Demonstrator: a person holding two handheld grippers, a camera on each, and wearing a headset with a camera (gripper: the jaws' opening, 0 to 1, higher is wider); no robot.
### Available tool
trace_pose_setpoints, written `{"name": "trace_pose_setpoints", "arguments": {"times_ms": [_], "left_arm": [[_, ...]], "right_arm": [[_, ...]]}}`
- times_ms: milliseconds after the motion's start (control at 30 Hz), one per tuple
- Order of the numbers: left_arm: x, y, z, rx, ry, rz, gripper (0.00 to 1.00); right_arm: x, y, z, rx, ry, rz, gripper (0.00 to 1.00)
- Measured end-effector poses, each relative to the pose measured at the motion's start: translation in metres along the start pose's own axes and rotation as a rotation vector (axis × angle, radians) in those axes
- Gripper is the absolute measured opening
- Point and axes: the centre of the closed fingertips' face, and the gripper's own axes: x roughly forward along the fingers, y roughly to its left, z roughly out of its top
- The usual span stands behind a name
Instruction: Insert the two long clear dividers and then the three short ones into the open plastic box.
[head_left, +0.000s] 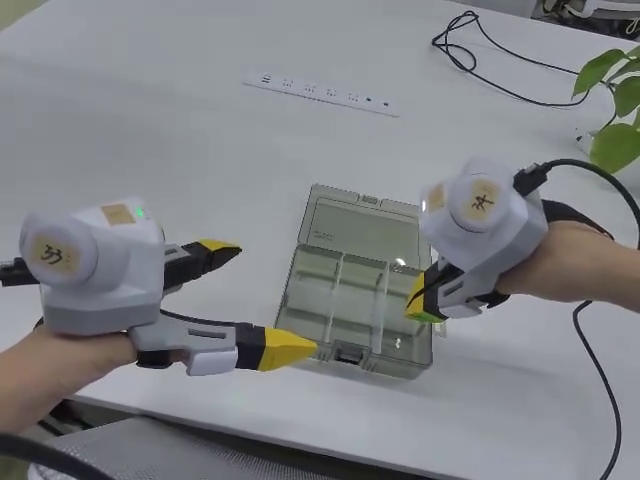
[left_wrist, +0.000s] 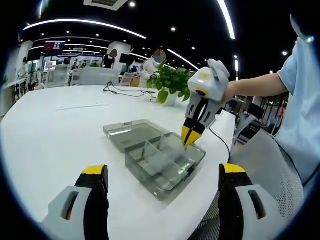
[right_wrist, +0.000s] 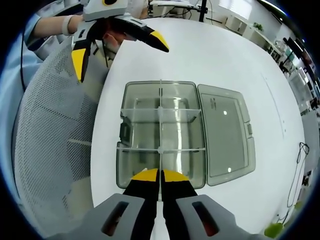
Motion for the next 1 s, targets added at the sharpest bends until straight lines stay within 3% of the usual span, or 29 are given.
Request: {"name": "trace_pose_setpoints", "arguments": {"times_ms": [200,300,367,467,633,767,1000], "left_arm": [[-0.002,0.001,0.0,0.001,0.003,0.003,0.93],[-0.004,0.002,0.0,0.0,0.003,0.007,0.93],[-0.004,0.003,0.0,0.002,0.005,0.008,0.93],[-0.005,0.004,0.0,0.003,0.005,0.009,0.94],[-0.007,0.006,0.001,0.01,0.01,0.01,0.94],[-0.008,0.007,0.002,0.019,0.012,0.008,0.95],[-0.011,0.006,0.004,0.03,0.017,0.001,0.96]], "right_arm": [[-0.001,0.003,0.002,-0.004,-0.029,0.019,0.04],[0.0,0.004,0.004,-0.008,-0.06,0.008,0.2],[-0.002,0.006,0.003,-0.005,-0.065,0.013,0.21],[-0.007,0.012,0.009,0.019,-0.124,0.025,0.26],[-0.021,0.013,0.01,0.064,-0.243,-0.028,0.42],[-0.032,0.015,0.002,0.098,-0.3,-0.079,0.61],[-0.045,0.02,-0.023,0.262,-0.393,-0.179,0.83]]}}
